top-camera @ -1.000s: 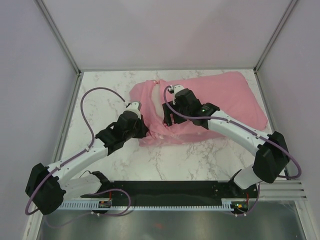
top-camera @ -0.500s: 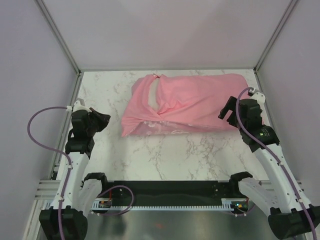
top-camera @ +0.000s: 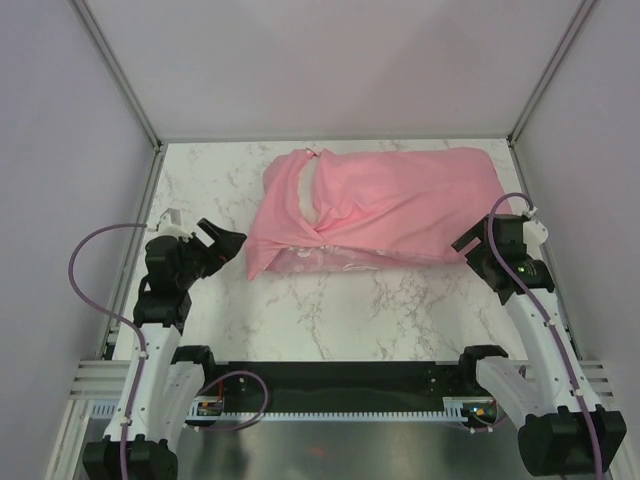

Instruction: Put the pillow into the pillowcase

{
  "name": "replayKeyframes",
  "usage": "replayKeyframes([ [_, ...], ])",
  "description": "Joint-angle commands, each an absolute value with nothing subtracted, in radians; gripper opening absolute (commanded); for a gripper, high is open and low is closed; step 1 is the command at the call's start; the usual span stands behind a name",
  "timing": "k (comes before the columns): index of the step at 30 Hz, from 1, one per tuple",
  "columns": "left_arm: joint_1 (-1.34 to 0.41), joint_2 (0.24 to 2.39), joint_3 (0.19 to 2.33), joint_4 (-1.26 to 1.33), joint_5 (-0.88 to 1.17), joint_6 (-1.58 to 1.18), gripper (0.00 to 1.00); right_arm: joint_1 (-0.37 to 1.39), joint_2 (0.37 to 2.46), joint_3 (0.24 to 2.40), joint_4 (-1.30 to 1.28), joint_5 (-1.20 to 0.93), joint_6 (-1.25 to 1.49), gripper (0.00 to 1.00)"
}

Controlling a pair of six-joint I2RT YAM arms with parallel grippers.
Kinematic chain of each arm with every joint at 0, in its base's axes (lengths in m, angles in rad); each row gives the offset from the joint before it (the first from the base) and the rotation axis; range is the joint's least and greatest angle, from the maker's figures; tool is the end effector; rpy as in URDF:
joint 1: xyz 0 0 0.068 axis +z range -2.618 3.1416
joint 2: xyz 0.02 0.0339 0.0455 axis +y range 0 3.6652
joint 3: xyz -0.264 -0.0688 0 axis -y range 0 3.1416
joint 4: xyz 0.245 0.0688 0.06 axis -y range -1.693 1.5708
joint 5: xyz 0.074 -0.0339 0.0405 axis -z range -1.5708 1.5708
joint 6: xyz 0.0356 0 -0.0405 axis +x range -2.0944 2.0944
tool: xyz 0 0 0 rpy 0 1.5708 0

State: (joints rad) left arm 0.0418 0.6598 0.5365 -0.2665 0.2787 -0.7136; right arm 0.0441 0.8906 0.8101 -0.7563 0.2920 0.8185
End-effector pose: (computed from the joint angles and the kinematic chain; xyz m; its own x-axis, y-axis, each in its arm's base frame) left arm 0.1623 -0.0030 0.2636 -0.4272 -0.6477 -0.6309 -0.0867 0.7238 -0.6845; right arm 0.1757 -0.0025 0.2786 -0.3971 0.6824 -0.6138 0.6444 0.6835 0.3430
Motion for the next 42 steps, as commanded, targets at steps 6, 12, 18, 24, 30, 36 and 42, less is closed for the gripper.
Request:
replayKeyframes([
  [6,-0.032,0.577,0.411,-0.232,0.316,-0.862,1.00,-0.164,0.681,0.586,-0.567,0.246,1.045,0.98],
  [12,-0.112,0.540,0.328,-0.138,0.183,-0.985,1.00,-0.179,0.736,0.488,-0.264,0.272,1.094,0.98],
  [18,-0.219,0.647,0.269,0.039,0.060,-1.106,1.00,-0.187,0.887,0.472,-0.089,0.270,1.068,0.59],
  [24,-0.362,0.965,0.296,0.403,-0.079,-1.174,0.90,-0.187,0.884,0.508,-0.057,0.252,1.032,0.00],
  [30,-0.371,1.196,0.415,0.758,0.104,-1.068,0.02,-0.187,0.827,0.609,-0.162,0.210,0.914,0.00],
  [36,-0.373,0.921,0.505,0.447,0.075,-0.938,0.02,-0.187,0.677,0.777,-0.331,0.198,0.762,0.00],
  [42,-0.374,0.494,0.700,0.065,0.020,-0.758,0.02,-0.187,0.542,1.018,-0.443,0.120,0.724,0.00],
])
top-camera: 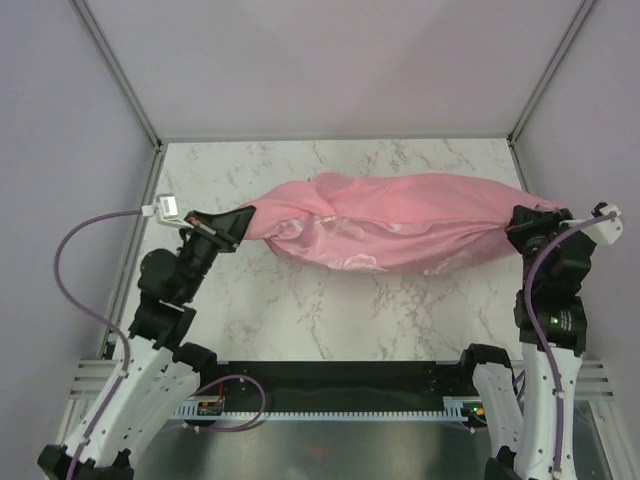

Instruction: Put the pillow into the pillowcase

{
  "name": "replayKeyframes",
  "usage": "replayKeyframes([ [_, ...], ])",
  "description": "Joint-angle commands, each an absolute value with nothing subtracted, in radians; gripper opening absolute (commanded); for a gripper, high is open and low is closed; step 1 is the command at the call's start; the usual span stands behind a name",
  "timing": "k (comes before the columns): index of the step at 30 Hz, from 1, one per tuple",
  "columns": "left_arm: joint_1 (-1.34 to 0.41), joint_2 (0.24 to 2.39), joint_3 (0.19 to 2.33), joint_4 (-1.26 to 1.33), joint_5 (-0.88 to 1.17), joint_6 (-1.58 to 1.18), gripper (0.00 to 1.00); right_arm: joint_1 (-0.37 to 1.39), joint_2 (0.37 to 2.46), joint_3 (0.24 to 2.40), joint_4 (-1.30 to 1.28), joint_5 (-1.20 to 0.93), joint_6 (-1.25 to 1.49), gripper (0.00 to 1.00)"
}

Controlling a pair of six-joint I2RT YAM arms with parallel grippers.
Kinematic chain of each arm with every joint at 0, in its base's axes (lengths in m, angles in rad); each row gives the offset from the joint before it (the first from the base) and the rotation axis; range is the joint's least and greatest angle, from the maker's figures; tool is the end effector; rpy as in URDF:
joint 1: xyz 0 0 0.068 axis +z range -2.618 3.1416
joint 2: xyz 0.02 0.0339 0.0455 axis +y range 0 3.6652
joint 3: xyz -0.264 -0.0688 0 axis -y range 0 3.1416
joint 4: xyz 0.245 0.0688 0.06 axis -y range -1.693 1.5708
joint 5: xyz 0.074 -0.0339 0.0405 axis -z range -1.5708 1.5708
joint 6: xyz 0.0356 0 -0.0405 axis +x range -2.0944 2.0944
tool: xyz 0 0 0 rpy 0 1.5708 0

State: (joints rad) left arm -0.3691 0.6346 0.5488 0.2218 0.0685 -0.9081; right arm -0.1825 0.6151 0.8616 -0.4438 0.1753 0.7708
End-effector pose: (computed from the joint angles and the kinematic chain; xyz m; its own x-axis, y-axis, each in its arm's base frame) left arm 0.1531 -0.0619 0.3236 -0.2558 -0.7443 -0.6169 0.3600 0.5189 -0.7753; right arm 0.1309 -0.0305 0.3624 0.1034 0.6785 -0.7273 0.3831 0.6476 0.6587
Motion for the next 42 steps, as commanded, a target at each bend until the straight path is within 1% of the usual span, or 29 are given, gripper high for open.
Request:
replayKeyframes([
  [1,-0.374,0.464,0.742,0.010,0.003,-0.746,0.02,-0.189,0.528,1.052,-0.446,0.111,0.724,0.00],
  [2,-0.374,0.409,0.782,-0.086,-0.008,-0.726,0.02,-0.187,0.517,1.086,-0.454,0.103,0.724,0.00],
  [4,-0.374,0.379,0.898,-0.158,-0.064,-0.713,0.02,-0.187,0.497,1.207,-0.471,0.083,0.715,0.00],
  [5,-0.374,0.373,0.937,-0.238,-0.078,-0.704,0.02,-0.187,0.505,1.298,-0.507,0.075,0.710,0.00],
  [6,-0.374,0.382,1.010,-0.277,-0.128,-0.703,0.02,-0.187,0.541,1.340,-0.531,0.072,0.710,0.00],
  [8,-0.374,0.406,1.063,-0.346,-0.193,-0.701,0.02,-0.187,0.593,1.399,-0.581,0.043,0.710,0.00],
  [9,-0.374,0.438,1.092,-0.388,-0.262,-0.701,0.02,-0.187,0.645,1.423,-0.587,0.028,0.710,0.00],
  [11,-0.374,0.494,1.106,-0.399,-0.310,-0.678,0.02,-0.187,0.707,1.419,-0.601,-0.026,0.726,0.00],
  [12,-0.374,0.532,1.126,-0.409,-0.361,-0.672,0.02,-0.187,0.774,1.407,-0.600,-0.041,0.732,0.00],
  [13,-0.374,0.629,1.129,-0.407,-0.383,-0.664,0.02,-0.187,0.808,1.391,-0.589,-0.061,0.739,0.00],
  [14,-0.373,0.682,1.131,-0.388,-0.397,-0.657,0.02,-0.187,0.845,1.361,-0.545,-0.087,0.748,0.00],
  [15,-0.362,0.736,1.141,-0.371,-0.405,-0.652,0.02,-0.187,0.924,1.352,-0.514,-0.128,0.752,0.00],
  [16,-0.344,0.858,1.153,-0.344,-0.399,-0.663,0.02,-0.187,0.974,1.354,-0.490,-0.153,0.750,0.25],
  [17,-0.313,0.912,1.172,-0.333,-0.379,-0.673,0.03,-0.189,1.029,1.403,-0.479,-0.169,0.736,0.51],
  [18,-0.223,0.981,1.234,-0.333,-0.341,-0.673,0.03,-0.187,1.149,1.452,-0.504,-0.161,0.726,0.82],
  [19,-0.175,1.039,1.288,-0.392,-0.204,-0.717,0.48,-0.187,1.208,1.515,-0.552,-0.140,0.710,0.98],
  [20,-0.143,1.157,1.354,-0.449,-0.149,-0.730,0.94,-0.186,1.257,1.652,-0.662,-0.121,0.686,0.98],
  [21,-0.129,1.198,1.494,-0.518,-0.125,-0.726,1.00,-0.187,1.317,1.705,-0.698,-0.111,0.634,0.98],
  [23,-0.141,1.216,1.561,-0.566,-0.108,-0.683,1.00,-0.186,1.289,1.753,-0.718,-0.110,0.603,0.98],
  [25,-0.173,1.171,1.545,-0.545,-0.106,-0.663,1.00,-0.186,1.229,1.705,-0.631,-0.162,0.592,0.98],
  [27,-0.201,1.091,1.496,-0.512,-0.075,-0.649,1.00,-0.186,1.145,1.600,-0.565,-0.228,0.595,0.98],
  [28,-0.209,1.068,1.476,-0.505,-0.055,-0.643,1.00,-0.186,1.120,1.560,-0.490,-0.326,0.615,0.97],
  [29,-0.215,1.045,1.456,-0.486,-0.005,-0.640,1.00,-0.186,1.077,1.483,-0.447,-0.371,0.629,0.97],
  [32,-0.248,0.965,1.382,-0.453,0.090,-0.644,1.00,-0.183,1.028,1.360,-0.274,-0.527,0.738,0.96],
  [34,-0.268,0.945,1.344,-0.393,0.132,-0.669,1.00,-0.173,1.028,1.333,-0.200,-0.569,0.796,0.95],
  [36,-0.308,0.969,1.348,-0.351,0.155,-0.680,1.00,-0.138,1.054,1.362,-0.160,-0.586,0.862,0.95],
  [39,-0.359,1.031,1.380,-0.287,0.181,-0.689,1.00,-0.040,1.103,1.413,-0.120,-0.537,0.920,0.95],
  [40,-0.362,1.081,1.379,-0.255,0.192,-0.712,1.00,0.035,1.120,1.416,-0.076,-0.513,0.933,0.95],
  [42,-0.364,1.155,1.365,-0.171,0.253,-0.747,1.00,0.102,1.202,1.411,-0.011,-0.485,0.975,0.95],
])
